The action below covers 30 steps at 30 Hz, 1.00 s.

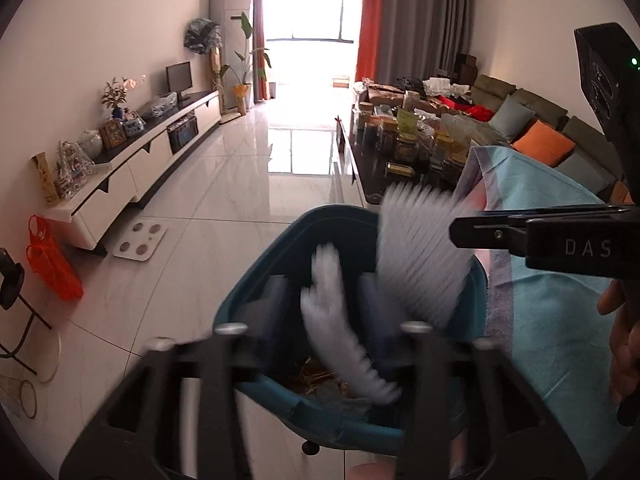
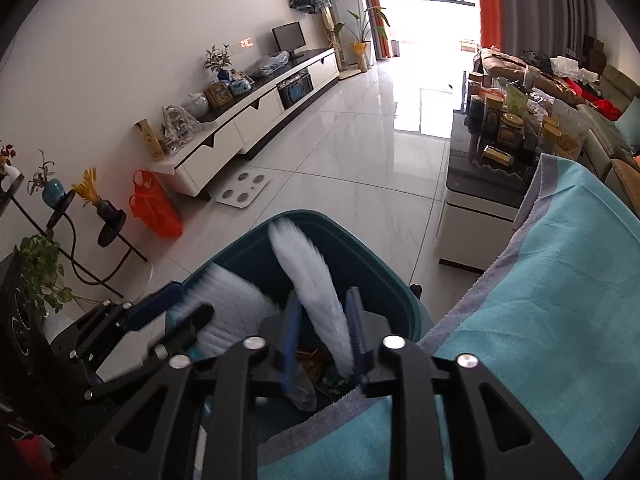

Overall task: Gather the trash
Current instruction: 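Open both tools to drop the foam nets into the teal bin, then swing both tools back over the table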

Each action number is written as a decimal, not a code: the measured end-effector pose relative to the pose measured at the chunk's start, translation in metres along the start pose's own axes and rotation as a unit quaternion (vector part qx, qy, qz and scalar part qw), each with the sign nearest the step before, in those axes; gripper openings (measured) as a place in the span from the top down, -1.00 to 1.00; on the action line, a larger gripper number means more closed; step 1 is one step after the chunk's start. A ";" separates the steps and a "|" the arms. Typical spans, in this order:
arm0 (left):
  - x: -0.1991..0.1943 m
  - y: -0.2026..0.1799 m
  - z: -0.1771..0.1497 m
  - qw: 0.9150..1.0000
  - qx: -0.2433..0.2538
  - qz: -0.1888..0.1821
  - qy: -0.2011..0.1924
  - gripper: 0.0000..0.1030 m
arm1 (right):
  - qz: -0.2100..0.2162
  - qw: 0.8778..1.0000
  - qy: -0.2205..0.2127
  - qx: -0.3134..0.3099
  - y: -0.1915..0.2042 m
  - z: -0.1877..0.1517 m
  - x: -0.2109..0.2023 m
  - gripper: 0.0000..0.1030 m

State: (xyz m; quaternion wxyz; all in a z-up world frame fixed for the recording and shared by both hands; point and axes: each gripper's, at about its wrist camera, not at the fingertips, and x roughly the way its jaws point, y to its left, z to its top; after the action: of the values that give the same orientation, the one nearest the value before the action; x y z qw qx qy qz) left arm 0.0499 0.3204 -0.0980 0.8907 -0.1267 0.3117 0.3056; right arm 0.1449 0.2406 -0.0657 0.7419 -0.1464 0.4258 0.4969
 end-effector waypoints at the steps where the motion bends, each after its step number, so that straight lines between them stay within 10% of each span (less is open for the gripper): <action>1: 0.001 0.000 0.001 1.000 0.000 0.008 -0.005 -0.21 | -0.001 1.000 -0.001 0.001 -0.001 0.000 0.000 0.47; 7: -0.004 0.005 0.005 0.999 -0.023 0.013 -0.022 -0.62 | -0.003 1.000 -0.023 0.006 -0.006 0.002 -0.013 0.42; 10: -0.016 0.012 0.006 0.999 -0.036 0.017 -0.037 -0.85 | -0.009 0.999 -0.044 0.008 -0.008 0.002 -0.026 0.03; 18: -0.059 0.019 0.011 0.996 -0.053 0.010 -0.070 -0.89 | -0.026 0.996 -0.085 0.001 -0.007 -0.005 -0.055 -0.59; 30: -0.122 -0.006 0.017 0.994 -0.026 -0.014 -0.105 -0.89 | -0.065 0.989 -0.135 0.005 -0.017 -0.025 -0.105 -0.87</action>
State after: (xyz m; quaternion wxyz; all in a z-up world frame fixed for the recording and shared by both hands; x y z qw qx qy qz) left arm -0.0136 0.2657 -0.0071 0.9191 -0.1214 0.2064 0.3129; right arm 0.1329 0.1525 -0.0023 0.8240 -0.1022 0.3137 0.4605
